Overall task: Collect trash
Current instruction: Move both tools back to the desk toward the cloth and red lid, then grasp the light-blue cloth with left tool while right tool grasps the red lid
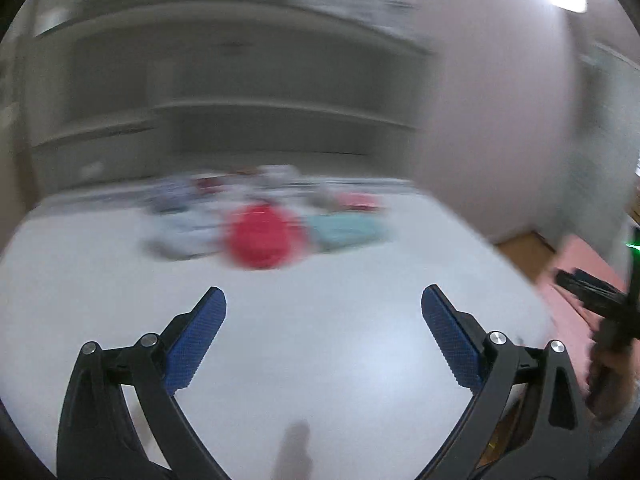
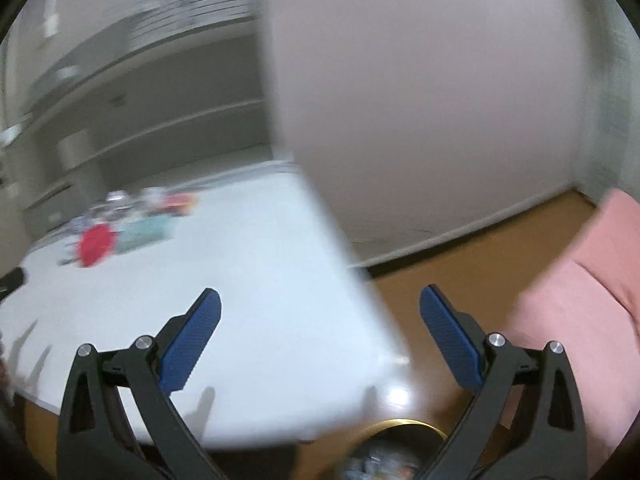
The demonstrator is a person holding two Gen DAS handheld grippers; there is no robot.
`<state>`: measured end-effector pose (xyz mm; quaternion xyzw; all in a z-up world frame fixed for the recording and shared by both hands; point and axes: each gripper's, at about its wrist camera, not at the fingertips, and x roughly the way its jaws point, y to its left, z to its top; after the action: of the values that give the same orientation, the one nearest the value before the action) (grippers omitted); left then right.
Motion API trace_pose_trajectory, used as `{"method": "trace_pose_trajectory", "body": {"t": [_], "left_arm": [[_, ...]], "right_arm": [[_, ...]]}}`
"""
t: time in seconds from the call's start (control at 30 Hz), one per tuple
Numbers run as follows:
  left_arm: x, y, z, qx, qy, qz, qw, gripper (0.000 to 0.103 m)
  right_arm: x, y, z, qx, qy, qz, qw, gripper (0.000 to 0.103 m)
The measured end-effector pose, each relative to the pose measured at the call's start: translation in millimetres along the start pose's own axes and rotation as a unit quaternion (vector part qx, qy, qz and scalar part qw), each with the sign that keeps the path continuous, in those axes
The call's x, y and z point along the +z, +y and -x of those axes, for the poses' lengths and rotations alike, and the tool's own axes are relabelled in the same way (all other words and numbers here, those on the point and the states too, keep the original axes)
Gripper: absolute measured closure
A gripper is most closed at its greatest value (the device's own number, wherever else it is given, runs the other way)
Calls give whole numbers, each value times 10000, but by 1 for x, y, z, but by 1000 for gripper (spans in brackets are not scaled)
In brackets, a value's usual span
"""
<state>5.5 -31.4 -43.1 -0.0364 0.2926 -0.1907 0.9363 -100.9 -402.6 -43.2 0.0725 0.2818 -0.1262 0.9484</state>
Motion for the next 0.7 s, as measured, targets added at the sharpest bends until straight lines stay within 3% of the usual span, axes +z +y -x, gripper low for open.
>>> {"method": "trace_pose_trajectory", "body": {"t": [0.03, 0.1, 0.17, 0.33, 0.5, 0.6, 0.67, 0.7], "left_arm": [[3, 26, 2, 303, 4, 249, 9992, 8], [12, 54, -3, 554, 67, 565, 9968, 8], [20, 74, -15, 594, 235, 748, 9952, 8], [51, 84, -68, 594, 549, 397, 9959, 8], [68, 82, -133, 641, 1097, -75, 9919, 8], [65, 92, -160, 605, 1365, -155, 9887, 10], [65, 106, -164, 404, 1448, 140, 9885, 18], [66, 112, -161, 282, 1381, 229, 9897, 29]], "right_arm": [[6, 17, -10, 197, 33, 141, 9997, 7], [17, 60, -29, 631, 169, 494, 9966, 7], [27, 99, -46, 1023, 319, 820, 9909, 7], [30, 191, -88, 1667, 722, 1655, 9693, 7], [32, 247, -114, 1964, 1030, 1933, 9558, 7], [37, 272, -126, 1932, 1076, 2187, 9504, 7], [37, 286, -135, 1878, 1118, 2374, 9465, 7], [37, 294, -141, 1860, 1163, 2456, 9442, 7]]}}
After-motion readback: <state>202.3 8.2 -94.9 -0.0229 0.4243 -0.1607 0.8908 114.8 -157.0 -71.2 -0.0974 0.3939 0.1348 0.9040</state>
